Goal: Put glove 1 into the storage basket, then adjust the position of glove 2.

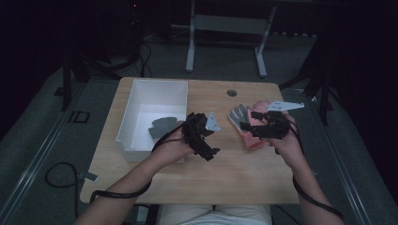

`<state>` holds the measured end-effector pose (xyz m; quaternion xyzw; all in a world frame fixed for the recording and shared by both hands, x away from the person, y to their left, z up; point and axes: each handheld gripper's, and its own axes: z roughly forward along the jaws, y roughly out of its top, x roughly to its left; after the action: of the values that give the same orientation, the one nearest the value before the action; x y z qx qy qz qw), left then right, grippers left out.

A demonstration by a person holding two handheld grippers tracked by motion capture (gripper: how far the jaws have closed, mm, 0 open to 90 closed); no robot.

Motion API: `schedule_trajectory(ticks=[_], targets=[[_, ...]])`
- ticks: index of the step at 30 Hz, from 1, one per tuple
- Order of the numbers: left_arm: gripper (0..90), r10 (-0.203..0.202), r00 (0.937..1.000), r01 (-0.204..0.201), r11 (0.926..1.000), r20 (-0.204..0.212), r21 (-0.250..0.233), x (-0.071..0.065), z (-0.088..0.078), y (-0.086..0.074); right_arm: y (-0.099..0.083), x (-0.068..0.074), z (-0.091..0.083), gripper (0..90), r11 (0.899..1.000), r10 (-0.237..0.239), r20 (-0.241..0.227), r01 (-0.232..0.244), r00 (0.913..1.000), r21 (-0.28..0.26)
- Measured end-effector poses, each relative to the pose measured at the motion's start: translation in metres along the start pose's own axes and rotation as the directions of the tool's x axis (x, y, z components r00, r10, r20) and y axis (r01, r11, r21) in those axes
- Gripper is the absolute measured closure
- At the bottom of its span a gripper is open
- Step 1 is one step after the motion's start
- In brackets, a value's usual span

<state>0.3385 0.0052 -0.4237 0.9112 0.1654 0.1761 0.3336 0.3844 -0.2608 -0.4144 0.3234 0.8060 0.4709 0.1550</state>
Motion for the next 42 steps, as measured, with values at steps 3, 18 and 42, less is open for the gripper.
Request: schedule_trajectory(ticks=[3, 18, 42], targets=[[1.2, 0.009, 0.9999, -0.009, 1.0, 0.008, 0.001, -0.012, 0.01, -0.001, -0.004, -0.004, -0.003, 44.1, 1.0, 0.004, 0.028, -0.004, 0.9996, 0.014], [1.3, -0.001, 0.9923, 0.007, 0.9987, 0.124, -0.051, -0.057, 0.058, -0.034, -0.019, -0.028, 0.009, 55.5, 0.999, -0.002, 0.196, -0.007, 0.9806, 0.044], [1.3, -0.069, 0.992, 0.078, 0.9932, 0.106, -0.087, -0.07, 0.079, -0.105, -0.057, -0.076, 0.104, 67.0, 0.947, 0.059, 0.283, -0.144, 0.9574, 0.289]])
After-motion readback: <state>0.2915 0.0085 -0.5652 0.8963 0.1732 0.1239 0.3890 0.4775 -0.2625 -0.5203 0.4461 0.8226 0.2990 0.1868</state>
